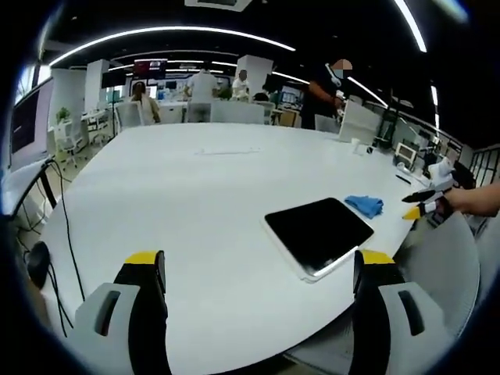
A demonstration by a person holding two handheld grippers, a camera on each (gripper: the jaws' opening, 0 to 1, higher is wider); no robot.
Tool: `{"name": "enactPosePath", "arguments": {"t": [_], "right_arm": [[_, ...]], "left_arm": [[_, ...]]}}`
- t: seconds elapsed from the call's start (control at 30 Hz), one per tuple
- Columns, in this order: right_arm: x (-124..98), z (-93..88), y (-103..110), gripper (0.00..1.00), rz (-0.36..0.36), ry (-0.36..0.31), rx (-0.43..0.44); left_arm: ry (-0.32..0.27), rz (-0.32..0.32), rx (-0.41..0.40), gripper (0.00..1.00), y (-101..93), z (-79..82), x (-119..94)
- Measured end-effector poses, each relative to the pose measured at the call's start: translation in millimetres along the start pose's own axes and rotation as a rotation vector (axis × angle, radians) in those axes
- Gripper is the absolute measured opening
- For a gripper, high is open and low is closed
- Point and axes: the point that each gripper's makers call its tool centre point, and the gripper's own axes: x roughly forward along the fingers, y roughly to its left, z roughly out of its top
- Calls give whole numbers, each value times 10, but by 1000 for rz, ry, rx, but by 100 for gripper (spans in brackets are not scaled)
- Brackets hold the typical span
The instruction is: Wipe the mirror surface with the cleaning cloth until all visible marks leave the cleaned area.
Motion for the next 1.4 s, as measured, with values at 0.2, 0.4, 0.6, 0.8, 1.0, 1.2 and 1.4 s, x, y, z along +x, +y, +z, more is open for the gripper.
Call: {"name": "enactPosePath", "arguments": {"t": [0.2, 0.4, 0.6, 0.8, 1.0, 1.2, 1.4], "right_arm": [[-11, 30, 8, 98, -15, -16, 5], [-26, -13, 21, 98, -9, -8, 9], [-41, -72, 64, 98, -2, 20, 28], [5, -47, 70, 98, 10, 11, 10], [-16, 37, 37, 98, 3, -9, 9], [-84, 78, 23, 98, -14, -11, 22], [-132, 118, 8, 98, -17, -6, 33]], "left_arm": [[28, 19, 41, 99, 15, -47, -30], [29, 24, 53, 99, 8, -40, -29], [64, 10, 52, 99, -55, -94, -58], [40, 24, 1, 99, -16, -98, -59], [61, -7, 38, 99, -79, -147, -37], [78, -28, 46, 99, -78, -178, 10], [102, -39, 42, 99, -74, -213, 51]]}}
